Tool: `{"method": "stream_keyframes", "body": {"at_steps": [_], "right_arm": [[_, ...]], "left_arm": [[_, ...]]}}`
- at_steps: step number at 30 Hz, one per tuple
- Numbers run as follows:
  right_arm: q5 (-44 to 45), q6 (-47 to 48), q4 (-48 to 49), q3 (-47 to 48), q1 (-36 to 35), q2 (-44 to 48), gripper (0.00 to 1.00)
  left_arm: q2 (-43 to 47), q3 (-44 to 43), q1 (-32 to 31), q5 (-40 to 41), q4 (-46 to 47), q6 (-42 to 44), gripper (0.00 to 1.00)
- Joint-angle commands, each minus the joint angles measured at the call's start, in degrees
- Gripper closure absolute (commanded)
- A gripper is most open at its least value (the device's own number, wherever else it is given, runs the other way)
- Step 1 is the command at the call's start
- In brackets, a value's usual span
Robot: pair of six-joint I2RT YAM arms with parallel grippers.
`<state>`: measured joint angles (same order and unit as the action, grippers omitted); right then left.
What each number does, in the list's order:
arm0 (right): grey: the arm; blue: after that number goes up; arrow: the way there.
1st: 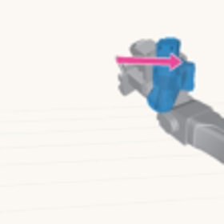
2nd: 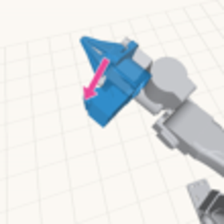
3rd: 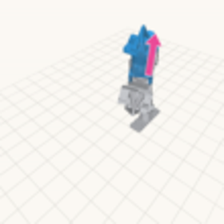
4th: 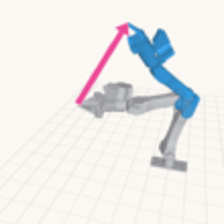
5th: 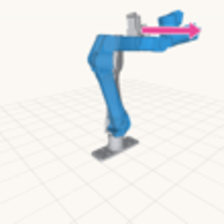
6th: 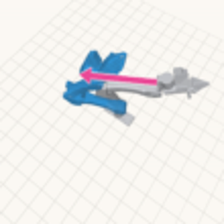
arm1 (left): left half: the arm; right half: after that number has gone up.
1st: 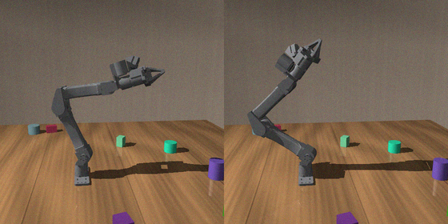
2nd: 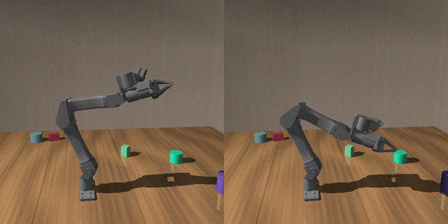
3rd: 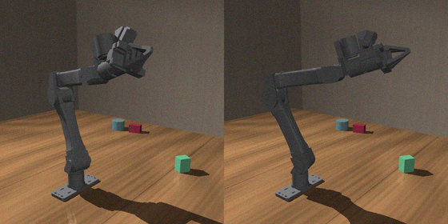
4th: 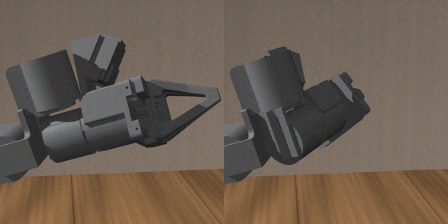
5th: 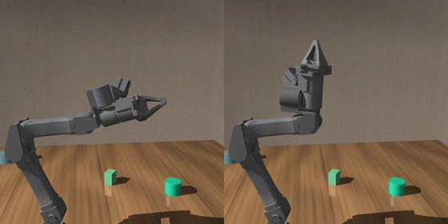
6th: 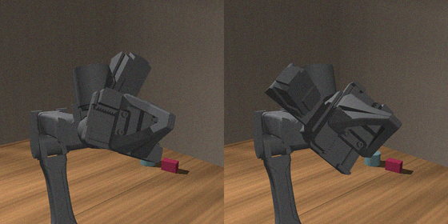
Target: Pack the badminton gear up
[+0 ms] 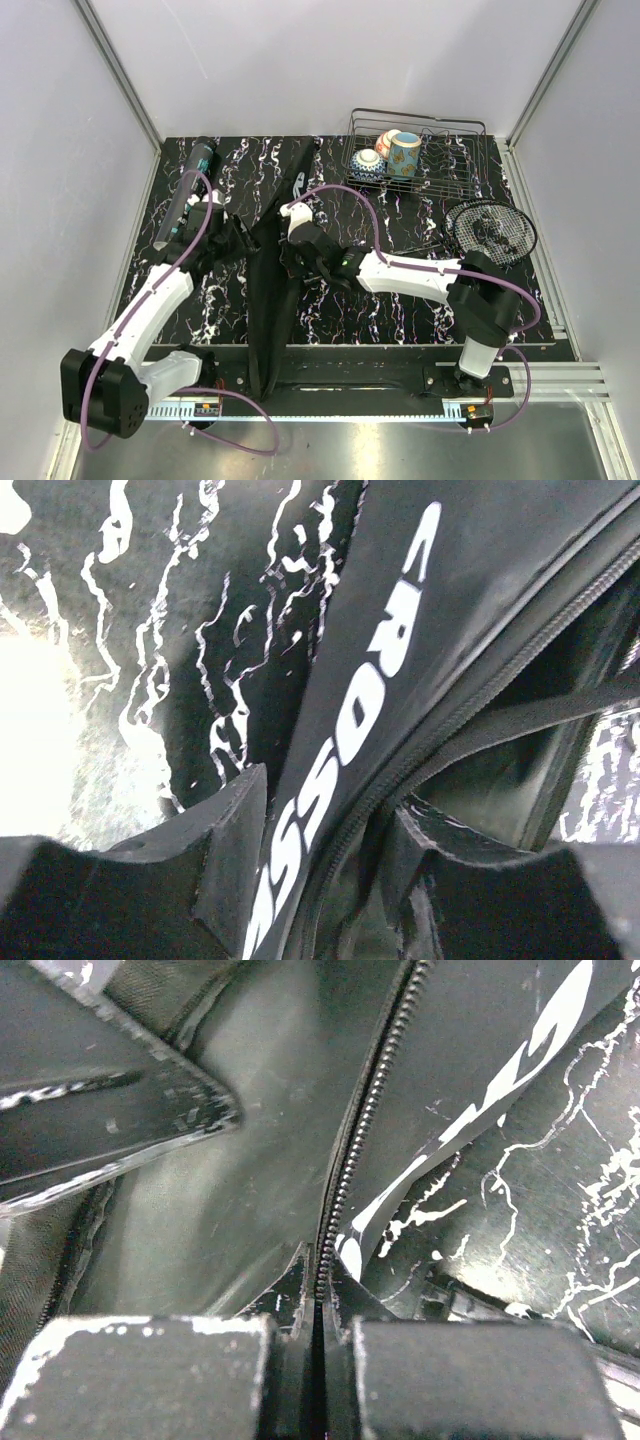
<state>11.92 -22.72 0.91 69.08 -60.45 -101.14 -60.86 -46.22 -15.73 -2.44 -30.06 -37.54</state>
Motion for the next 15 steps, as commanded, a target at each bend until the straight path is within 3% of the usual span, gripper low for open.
{"method": "stream_keyframes", "body": {"at_steps": [1, 2, 3, 7, 13, 14, 15], "right_arm": [[-3.1, 1.4, 6.2, 0.6, -0.3, 1.6, 1.0], [-3.7, 1.6, 6.3, 0.7, -0.2, 1.5, 1.0], [-3.9, 2.1, 6.3, 0.7, -0.3, 1.5, 1.0], [-5.0, 2.6, 6.4, 0.4, -0.2, 1.7, 1.0], [-5.9, 2.9, 6.3, -0.2, -0.1, 1.4, 1.0], [-5.3, 2.9, 6.4, -0.2, 0.1, 1.7, 1.0], [-4.7, 2.5, 6.3, -0.8, 0.2, 1.9, 1.0]], "left_arm": [[-2.4, -1.9, 0.9, -6.2, 10.1, 0.0, 0.48], [-3.1, -3.3, 1.0, -6.8, 10.3, 0.2, 0.36], [-3.9, -4.1, 0.9, -7.2, 10.5, 0.4, 0.31], [-7.9, -7.9, 0.9, -8.0, 10.5, 2.3, 0.26], [-13.1, -13.9, 1.0, -8.6, 11.1, 5.1, 0.27], [-13.7, -15.6, 1.1, -7.9, 10.5, 5.6, 0.31], [-14.3, -16.1, 1.7, -7.3, 9.6, 6.0, 0.45]]}}
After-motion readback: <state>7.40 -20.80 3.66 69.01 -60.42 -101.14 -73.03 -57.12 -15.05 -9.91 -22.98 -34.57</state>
